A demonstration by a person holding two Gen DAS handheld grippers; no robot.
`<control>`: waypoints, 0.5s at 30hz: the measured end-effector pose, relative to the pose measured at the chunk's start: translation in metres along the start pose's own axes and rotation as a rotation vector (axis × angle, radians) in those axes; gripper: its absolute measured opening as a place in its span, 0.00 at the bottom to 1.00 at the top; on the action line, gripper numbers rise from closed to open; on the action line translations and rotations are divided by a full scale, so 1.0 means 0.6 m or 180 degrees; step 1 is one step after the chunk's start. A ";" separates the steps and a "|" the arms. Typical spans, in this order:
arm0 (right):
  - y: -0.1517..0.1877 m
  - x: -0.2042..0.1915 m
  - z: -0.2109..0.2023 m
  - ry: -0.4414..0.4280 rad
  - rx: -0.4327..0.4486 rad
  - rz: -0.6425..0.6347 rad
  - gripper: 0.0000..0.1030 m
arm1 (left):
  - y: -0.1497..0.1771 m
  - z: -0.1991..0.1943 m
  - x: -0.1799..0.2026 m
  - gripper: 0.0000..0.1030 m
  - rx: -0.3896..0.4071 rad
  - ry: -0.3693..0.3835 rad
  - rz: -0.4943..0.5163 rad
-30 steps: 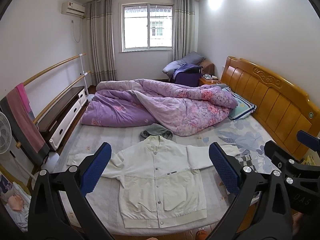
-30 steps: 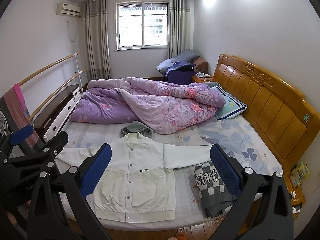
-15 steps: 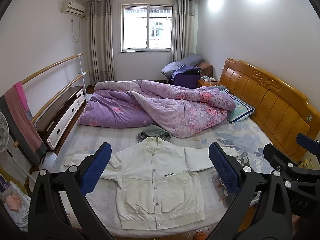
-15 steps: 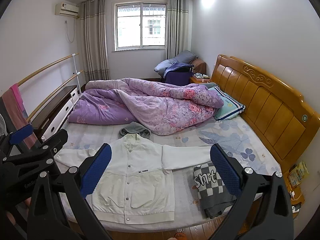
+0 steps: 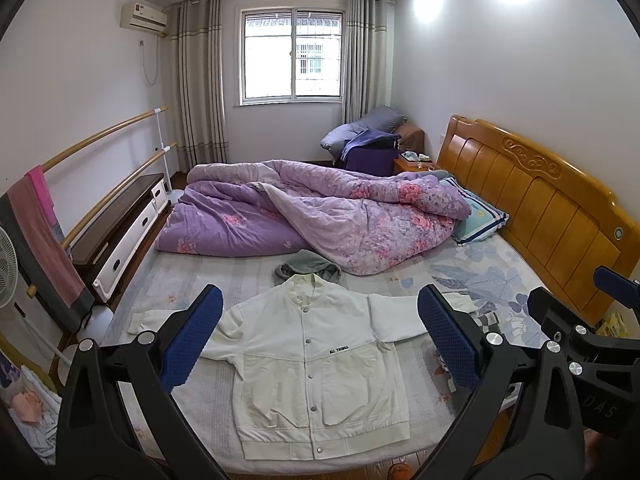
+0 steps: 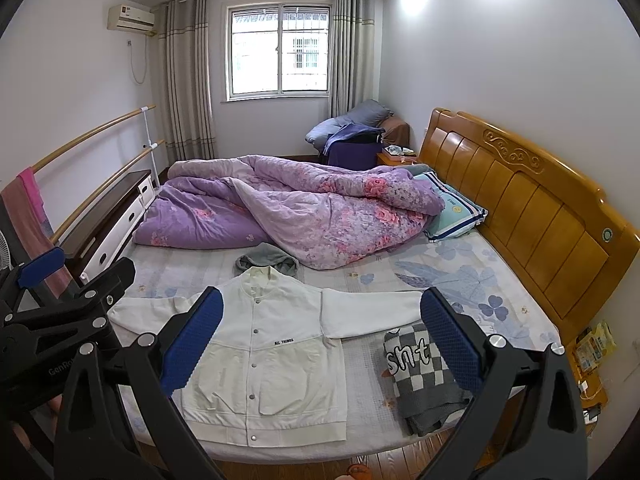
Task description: Fold large clothes
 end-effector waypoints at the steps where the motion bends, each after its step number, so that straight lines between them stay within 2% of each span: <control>1: 0.000 0.000 -0.001 0.0003 0.0001 0.0000 0.92 | 0.000 0.000 0.000 0.95 0.0001 0.0000 -0.0001; 15: 0.000 0.001 -0.001 0.0014 0.0005 0.0004 0.92 | -0.004 0.003 0.002 0.95 0.0006 0.0007 0.0017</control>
Point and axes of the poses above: each gripper's, at about its wrist camera, not at the fingertips, and z roughly the way its jaws point, x to its right, y to its underside, the point moved 5 cm from there along z, roughly the way its jaws point, and after that the axes turned 1 degree about -x, right-handed, at the moved point
